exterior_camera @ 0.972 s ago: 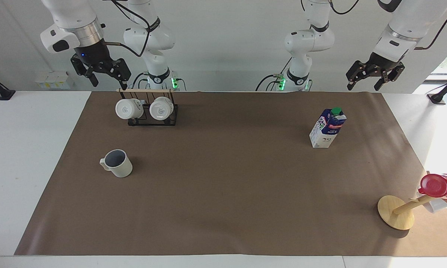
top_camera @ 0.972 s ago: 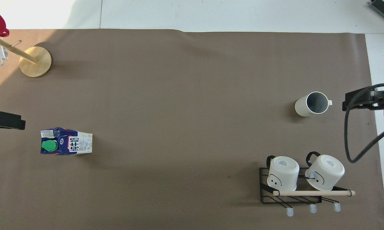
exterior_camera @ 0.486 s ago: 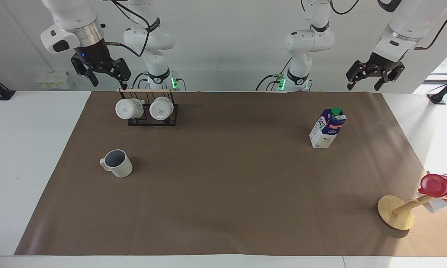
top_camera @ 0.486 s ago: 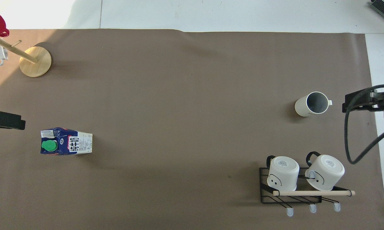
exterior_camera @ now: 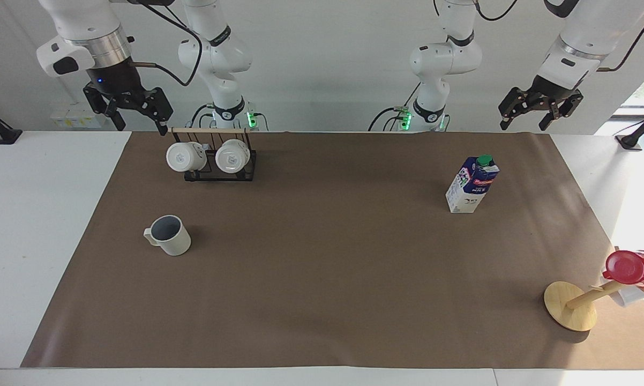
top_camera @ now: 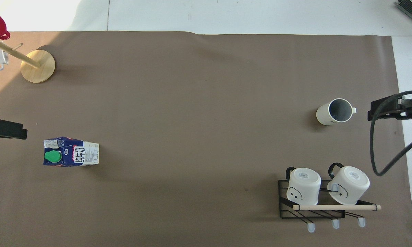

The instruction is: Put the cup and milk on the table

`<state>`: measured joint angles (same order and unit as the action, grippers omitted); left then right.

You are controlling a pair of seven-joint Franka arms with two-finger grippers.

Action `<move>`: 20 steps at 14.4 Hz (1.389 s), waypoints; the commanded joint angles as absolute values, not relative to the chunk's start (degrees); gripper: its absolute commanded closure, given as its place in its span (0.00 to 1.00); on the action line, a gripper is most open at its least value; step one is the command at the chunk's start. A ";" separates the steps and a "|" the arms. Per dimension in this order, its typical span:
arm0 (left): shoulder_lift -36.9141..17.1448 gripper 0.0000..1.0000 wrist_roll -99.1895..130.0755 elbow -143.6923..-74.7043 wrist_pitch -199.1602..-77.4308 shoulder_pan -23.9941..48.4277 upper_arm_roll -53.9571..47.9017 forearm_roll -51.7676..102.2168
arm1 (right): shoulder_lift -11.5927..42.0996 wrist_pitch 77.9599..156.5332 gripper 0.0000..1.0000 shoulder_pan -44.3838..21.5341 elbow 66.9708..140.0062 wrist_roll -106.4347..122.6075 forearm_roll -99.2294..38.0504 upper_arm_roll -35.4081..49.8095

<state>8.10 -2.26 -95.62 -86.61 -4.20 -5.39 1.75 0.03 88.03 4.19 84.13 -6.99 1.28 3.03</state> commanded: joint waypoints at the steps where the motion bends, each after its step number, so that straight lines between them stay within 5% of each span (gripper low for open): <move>1: 7.73 0.00 -1.93 -94.31 -85.08 -5.10 -5.98 0.88 | -0.18 92.01 0.00 4.83 87.18 -4.49 0.61 3.25; 20: 7.82 0.00 -1.67 -94.39 -85.25 -4.40 -6.06 0.88 | 10.72 123.04 0.00 6.24 108.62 0.79 0.79 3.25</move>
<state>8.10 -2.22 -95.62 -86.58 -4.20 -5.52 1.75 10.82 120.16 5.67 106.01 -0.61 1.29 3.00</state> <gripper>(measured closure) 0.000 0.000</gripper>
